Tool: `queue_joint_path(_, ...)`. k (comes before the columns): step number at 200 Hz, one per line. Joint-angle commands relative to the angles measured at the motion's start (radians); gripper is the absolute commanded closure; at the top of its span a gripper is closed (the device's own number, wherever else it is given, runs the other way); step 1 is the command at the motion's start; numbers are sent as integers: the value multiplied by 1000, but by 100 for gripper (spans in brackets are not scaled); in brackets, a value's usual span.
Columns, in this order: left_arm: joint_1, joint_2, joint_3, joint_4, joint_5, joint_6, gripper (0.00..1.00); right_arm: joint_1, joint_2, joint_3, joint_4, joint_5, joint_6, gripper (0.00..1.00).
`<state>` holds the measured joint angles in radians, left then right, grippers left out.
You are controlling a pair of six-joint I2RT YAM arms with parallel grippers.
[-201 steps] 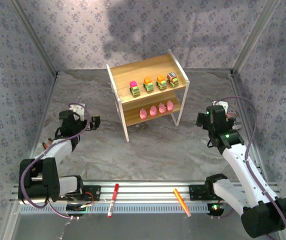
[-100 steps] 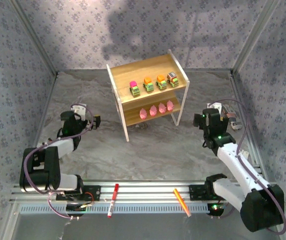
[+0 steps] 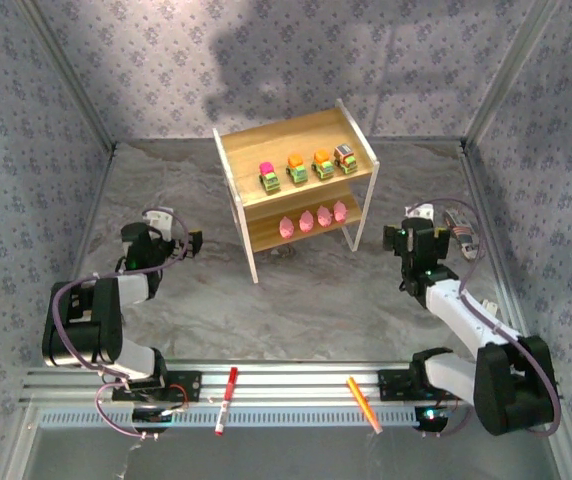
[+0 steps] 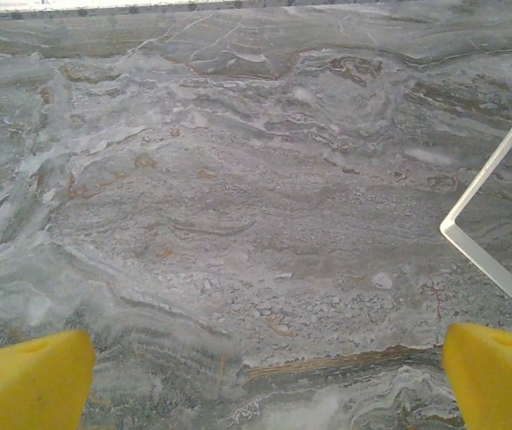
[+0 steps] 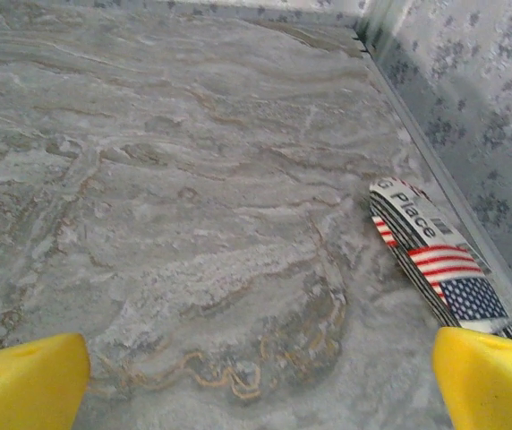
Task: Place and organize the plastic toys onto the shelf
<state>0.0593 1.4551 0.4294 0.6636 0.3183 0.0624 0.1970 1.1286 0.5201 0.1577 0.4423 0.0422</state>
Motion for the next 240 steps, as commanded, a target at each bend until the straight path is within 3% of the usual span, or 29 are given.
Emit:
queue_joint_path(1, 9, 7, 8, 42, 56, 15, 0, -17, 37, -11, 116, -57, -57, 0)
queue_joint_path(40, 9, 13, -13, 91, -23, -17, 0, -50, 87, -37, 210, -129, -65, 0)
queue_joint_path(99, 8, 17, -16, 100, -55, -27, 0, -82, 204, -23, 315, -213, -90, 0)
queue_joint_path(112, 7, 43, -37, 153, -107, -47, 0, -86, 229, -27, 341, -209, -104, 0)
queue_joint_path(124, 8, 103, -83, 323, -79, -51, 0, -93, 237, -39, 366, -217, -111, 0)
queue_joint_path(134, -3, 57, -71, 214, -79, -23, 0, -99, 239, -47, 382, -229, -116, 0)
queue_joint_path(147, -4, 83, -88, 296, -72, -28, 0, -103, 239, -54, 397, -255, -129, 0)
queue_joint_path(195, 8, 71, -55, 210, -44, -25, 0, -136, 315, -83, 522, -302, -145, 0)
queue_joint_path(240, 7, 77, -42, 198, -92, -44, 0, -181, 334, -105, 569, -352, -108, 0)
